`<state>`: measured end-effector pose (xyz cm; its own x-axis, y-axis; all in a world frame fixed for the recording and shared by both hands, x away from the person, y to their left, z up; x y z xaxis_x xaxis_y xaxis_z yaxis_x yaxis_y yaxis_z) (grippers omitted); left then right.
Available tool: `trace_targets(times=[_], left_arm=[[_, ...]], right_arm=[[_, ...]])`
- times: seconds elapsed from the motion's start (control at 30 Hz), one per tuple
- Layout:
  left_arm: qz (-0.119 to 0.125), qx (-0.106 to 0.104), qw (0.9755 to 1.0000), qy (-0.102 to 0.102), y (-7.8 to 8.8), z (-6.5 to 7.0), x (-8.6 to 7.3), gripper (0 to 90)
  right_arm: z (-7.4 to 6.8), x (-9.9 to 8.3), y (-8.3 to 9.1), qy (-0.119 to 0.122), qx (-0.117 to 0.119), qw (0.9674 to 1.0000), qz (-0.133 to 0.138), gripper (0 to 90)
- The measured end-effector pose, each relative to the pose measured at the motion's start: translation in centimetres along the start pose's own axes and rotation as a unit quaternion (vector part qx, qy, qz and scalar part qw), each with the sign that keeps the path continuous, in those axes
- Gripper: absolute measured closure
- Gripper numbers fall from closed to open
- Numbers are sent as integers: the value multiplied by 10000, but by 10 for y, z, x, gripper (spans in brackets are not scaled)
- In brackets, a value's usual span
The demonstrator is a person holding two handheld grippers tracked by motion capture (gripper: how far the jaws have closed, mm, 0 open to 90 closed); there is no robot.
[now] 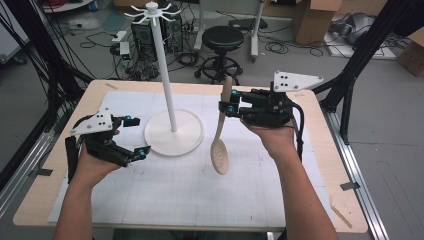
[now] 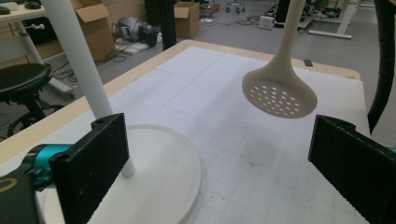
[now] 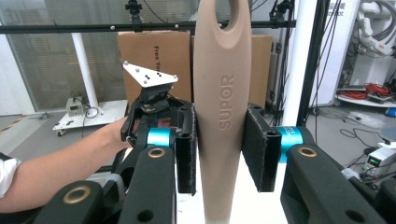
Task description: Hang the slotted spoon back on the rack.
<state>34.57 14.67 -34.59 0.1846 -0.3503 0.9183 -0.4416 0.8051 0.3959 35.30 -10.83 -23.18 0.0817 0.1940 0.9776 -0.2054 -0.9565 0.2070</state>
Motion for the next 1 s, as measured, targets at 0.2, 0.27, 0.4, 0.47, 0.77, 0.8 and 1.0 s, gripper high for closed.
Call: trace_targets(times=[0.2,0.27,0.4,0.47,0.77,0.8,1.0], left_arm=[[117,36,9999,42,4,-1,-2,56],[130,26,9999,58,4,-2,-3,56],[96,128,9998,122,3,-6,-6,16],[93,132,9998,122,3,-7,-7,16],[164,149,9996,154,5,-8,-7,16],[162,137,9997,136,4,-8,-7,16],[299,72,9994,151,4,-7,-4,16]], right_arm=[[3,2,2,-20,-41,10000,30,686],[4,3,2,-27,-51,10000,24,686],[7,5,4,-15,-91,10000,4,685],[9,8,5,-14,-96,10000,14,685],[14,10,3,-26,-128,9999,-36,685],[14,10,3,-56,-119,9999,-42,686],[19,11,1,-68,-161,9998,-52,685]])
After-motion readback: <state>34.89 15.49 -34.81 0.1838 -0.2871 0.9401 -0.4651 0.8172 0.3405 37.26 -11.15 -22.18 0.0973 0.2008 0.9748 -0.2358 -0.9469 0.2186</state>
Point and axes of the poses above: each handheld gripper's, and its own axes: y roughly backward along the jaws, x roughly out of its top, z roughly to its right, the point moved 9 cm from there along -y, roughly forward along the jaws, and after that the axes turned 7 degrees about -z, right-handed, at the moved point
